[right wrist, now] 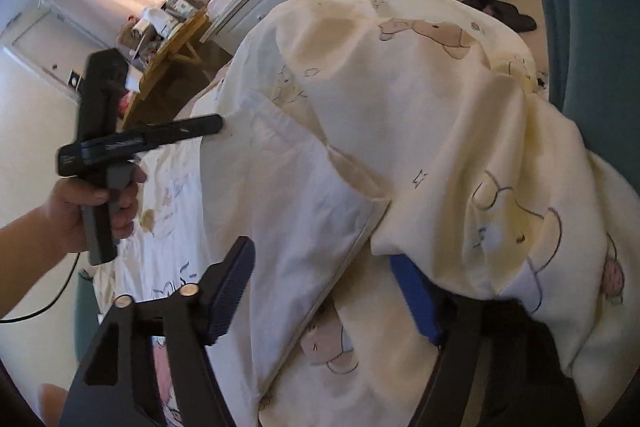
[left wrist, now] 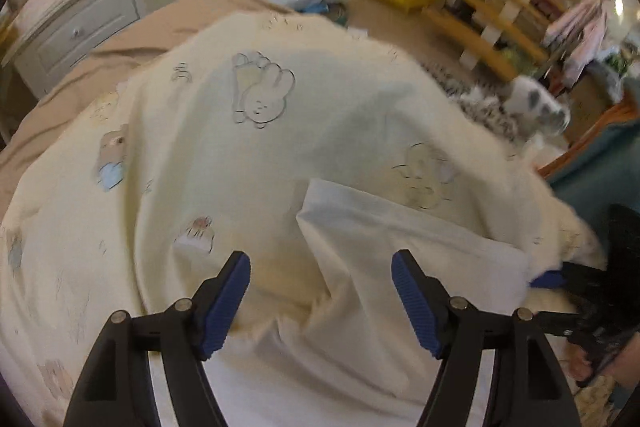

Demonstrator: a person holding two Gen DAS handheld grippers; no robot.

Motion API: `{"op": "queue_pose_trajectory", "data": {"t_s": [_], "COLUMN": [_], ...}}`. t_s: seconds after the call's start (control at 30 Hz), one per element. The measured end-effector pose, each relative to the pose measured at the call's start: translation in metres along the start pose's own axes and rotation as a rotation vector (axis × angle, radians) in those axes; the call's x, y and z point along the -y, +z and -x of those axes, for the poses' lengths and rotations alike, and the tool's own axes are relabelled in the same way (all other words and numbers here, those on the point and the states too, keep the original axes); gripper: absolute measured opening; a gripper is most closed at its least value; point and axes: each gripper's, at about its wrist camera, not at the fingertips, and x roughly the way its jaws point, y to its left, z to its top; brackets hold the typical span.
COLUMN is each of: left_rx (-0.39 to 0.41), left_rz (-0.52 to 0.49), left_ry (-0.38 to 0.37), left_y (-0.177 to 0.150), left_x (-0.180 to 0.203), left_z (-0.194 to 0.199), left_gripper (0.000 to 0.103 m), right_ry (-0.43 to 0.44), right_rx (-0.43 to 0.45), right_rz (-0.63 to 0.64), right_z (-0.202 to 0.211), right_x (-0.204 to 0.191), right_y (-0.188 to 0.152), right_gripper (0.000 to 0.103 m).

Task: Fold clothes

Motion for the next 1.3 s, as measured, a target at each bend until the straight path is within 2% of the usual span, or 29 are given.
{"op": "queue_pose_trajectory", "data": {"t_s": [0.03, 0.2, 0.23, 0.27, 0.3, 0.33, 0.37, 0.4, 0.53, 0.7, 0.83, 0.97, 1.1, 1.3], "left_rx": [0.004, -0.031, -0.037, -0.031, -0.025, -0.021, -0.007, 0.021, 0.133, 0.207, 0.245, 0.246, 0.246, 0.273], "left_rz": [-0.020, -0.137, -0.156, -0.183, -0.199, -0.211, -0.223, -0.238, -0.278, -0.329, -0.371, -0.387, -0.435, -0.493], "left_ry": [0.012, 0.037, 0.043, 0.046, 0.051, 0.055, 0.044, 0.024, -0.055, -0.066, -0.087, -0.095, -0.108, -0.184], "left_y": [0.004, 0.023, 0.023, 0.024, 0.024, 0.023, 0.023, 0.023, 0.031, 0.054, 0.059, 0.058, 0.059, 0.067], "left_x": [0.004, 0.032, 0.036, 0.043, 0.047, 0.049, 0.052, 0.056, 0.062, 0.060, 0.066, 0.078, 0.103, 0.155], "left_z": [-0.004, -0.030, -0.033, -0.034, -0.033, -0.032, -0.028, -0.018, 0.020, 0.058, 0.076, 0.078, 0.070, 0.056], "left_gripper": [0.074, 0.072, 0.064, 0.033, 0.010, 0.006, 0.004, 0.003, 0.003, 0.003, 0.003, 0.003, 0.003, 0.003], "right_ry": [0.007, -0.048, -0.067, -0.089, -0.103, -0.112, -0.121, -0.129, -0.118, -0.164, -0.182, -0.216, -0.275, -0.364], "right_rx": [0.004, -0.010, -0.015, -0.017, -0.016, -0.015, -0.005, 0.008, 0.079, 0.147, 0.194, 0.251, 0.314, 0.346], "right_rz": [-0.005, -0.001, 0.007, 0.024, 0.047, 0.070, 0.096, 0.123, 0.153, 0.197, 0.206, 0.218, 0.256, 0.295], "right_z": [-0.001, -0.007, -0.009, -0.011, -0.013, -0.015, -0.014, -0.012, 0.006, 0.032, 0.052, 0.075, 0.103, 0.116], "right_x": [0.001, -0.001, -0.004, -0.007, -0.010, -0.014, -0.018, -0.022, -0.034, -0.048, -0.057, -0.067, -0.083, -0.091], "right_y": [0.000, 0.002, 0.003, 0.004, 0.004, 0.005, 0.005, 0.006, 0.007, 0.006, 0.001, -0.009, -0.039, -0.056], "right_gripper": [0.058, 0.056, 0.056, 0.056, 0.052, 0.026, 0.007, 0.002, 0.002, 0.002, 0.002, 0.002, 0.002, 0.002]}}
